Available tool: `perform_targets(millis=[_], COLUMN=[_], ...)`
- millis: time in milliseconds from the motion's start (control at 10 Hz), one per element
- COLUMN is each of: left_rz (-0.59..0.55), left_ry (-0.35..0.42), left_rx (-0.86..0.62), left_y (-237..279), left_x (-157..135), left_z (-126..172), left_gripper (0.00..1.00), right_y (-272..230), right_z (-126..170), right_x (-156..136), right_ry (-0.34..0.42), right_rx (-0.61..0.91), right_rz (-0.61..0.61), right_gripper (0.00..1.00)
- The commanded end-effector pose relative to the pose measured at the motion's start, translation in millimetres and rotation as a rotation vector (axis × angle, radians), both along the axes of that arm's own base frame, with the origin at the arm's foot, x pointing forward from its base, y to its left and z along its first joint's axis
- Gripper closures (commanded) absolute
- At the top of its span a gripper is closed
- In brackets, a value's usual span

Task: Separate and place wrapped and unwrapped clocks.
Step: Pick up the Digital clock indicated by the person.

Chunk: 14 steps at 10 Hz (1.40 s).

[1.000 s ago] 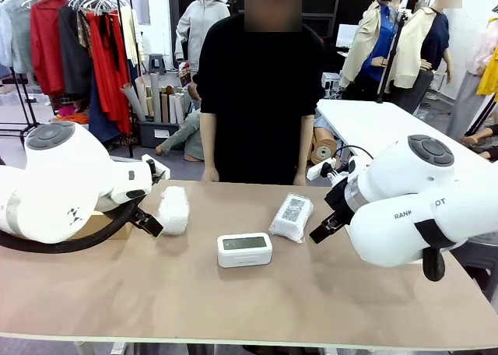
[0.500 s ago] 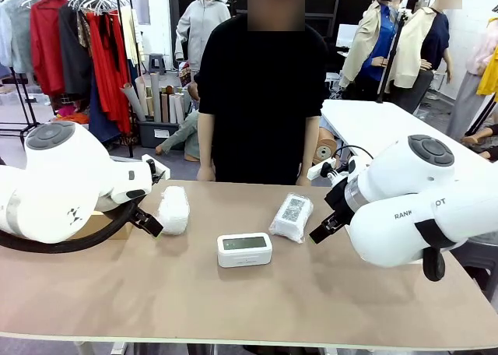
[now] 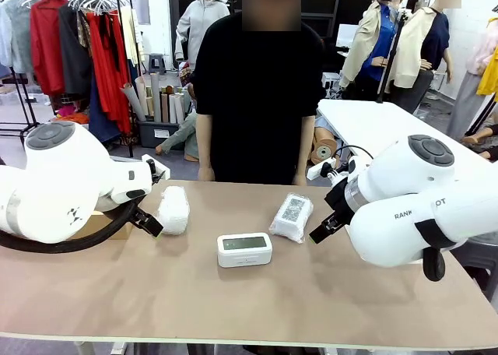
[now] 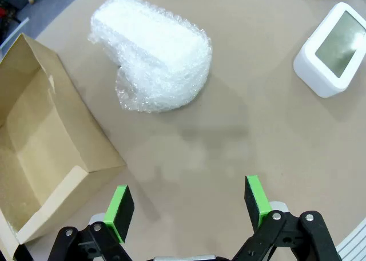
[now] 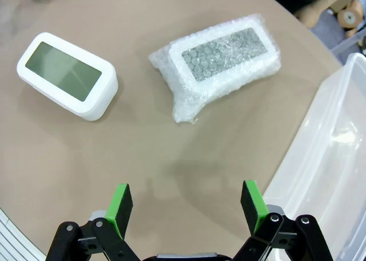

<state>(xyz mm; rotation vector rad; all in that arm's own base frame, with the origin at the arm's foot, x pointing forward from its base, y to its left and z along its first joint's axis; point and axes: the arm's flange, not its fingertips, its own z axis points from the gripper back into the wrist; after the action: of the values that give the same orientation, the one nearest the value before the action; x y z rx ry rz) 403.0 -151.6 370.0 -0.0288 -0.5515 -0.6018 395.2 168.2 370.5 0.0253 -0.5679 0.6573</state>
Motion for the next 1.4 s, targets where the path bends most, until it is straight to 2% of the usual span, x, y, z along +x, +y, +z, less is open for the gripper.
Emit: perform_targets(millis=[0,100,300,400,600,700,900,1000,1100,1300], left_rz=[-0.041,-0.086,-0.138,-0.168,-0.330,-0.368,-0.476,-0.569,-0.687,-0.784], left_ry=[0.044,0.090,0.163,0.158,0.162,0.148,0.131,0.110,0.044,-0.038], left_rx=[0.059,0.066,0.022,-0.035,-0.145,-0.157,-0.182,-0.172,-0.130,-0.123], left_y=[0.1,-5.1,-3.4,-5.3,-1.6,-0.8,4.0,3.4,3.7,4.8], left_x=[0.6,-1.8,-2.0,-2.6,-7.0,-5.8,1.5,6.0,13.3,28.4], left_z=[6.5,13.7,29.5,39.6,64.2,71.2,87.0,92.7,94.4,102.7], left_gripper=[0.00,0.00,0.00,0.00,0.00,0.00,0.00,0.00,0.00,0.00], right_y=[-0.4,-1.5,-1.0,-5.1,-13.7,-20.5,-33.5,-44.7,-51.6,-60.0], right_z=[0.7,3.8,5.8,14.2,35.0,50.5,70.5,76.7,78.3,82.7], right_x=[-0.7,-1.1,0.7,5.2,11.1,15.1,22.2,30.3,38.5,47.4], right_ry=[0.048,0.105,0.148,0.155,0.217,0.222,0.194,0.155,0.138,0.078], right_rx=[0.025,0.056,0.084,0.085,0.113,0.111,0.178,0.229,0.259,0.299], right_rz=[0.042,0.093,0.124,0.149,0.236,0.290,0.417,0.492,0.523,0.603], right_gripper=[0.00,0.00,0.00,0.00,0.00,0.00,0.00,0.00,0.00,0.00])
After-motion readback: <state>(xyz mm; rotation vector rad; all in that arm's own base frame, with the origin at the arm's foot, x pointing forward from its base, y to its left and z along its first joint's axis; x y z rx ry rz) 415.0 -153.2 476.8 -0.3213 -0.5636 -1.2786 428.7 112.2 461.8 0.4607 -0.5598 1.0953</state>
